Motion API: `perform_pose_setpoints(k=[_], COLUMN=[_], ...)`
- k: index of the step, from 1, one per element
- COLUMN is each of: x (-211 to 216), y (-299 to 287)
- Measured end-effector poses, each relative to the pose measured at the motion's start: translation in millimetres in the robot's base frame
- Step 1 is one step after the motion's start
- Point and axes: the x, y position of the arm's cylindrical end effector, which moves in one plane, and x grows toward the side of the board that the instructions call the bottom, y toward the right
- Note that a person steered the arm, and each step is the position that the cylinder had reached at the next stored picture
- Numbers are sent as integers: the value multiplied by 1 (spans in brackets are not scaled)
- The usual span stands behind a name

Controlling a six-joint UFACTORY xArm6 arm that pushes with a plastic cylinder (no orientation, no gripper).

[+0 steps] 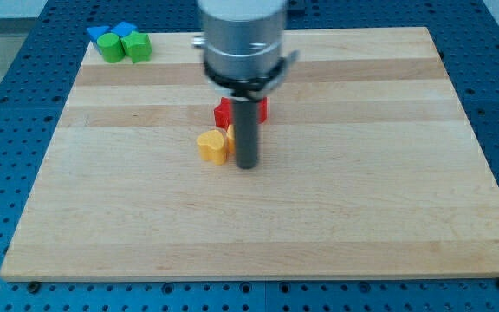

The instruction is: Push the yellow hexagon into the yellow heart

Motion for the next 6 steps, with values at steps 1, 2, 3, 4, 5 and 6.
perform_pose_setpoints(k=[1, 2, 3, 4, 5, 6], x=[-1, -1, -1, -3, -36, -44], y=[-52, -58, -25, 53, 91, 62])
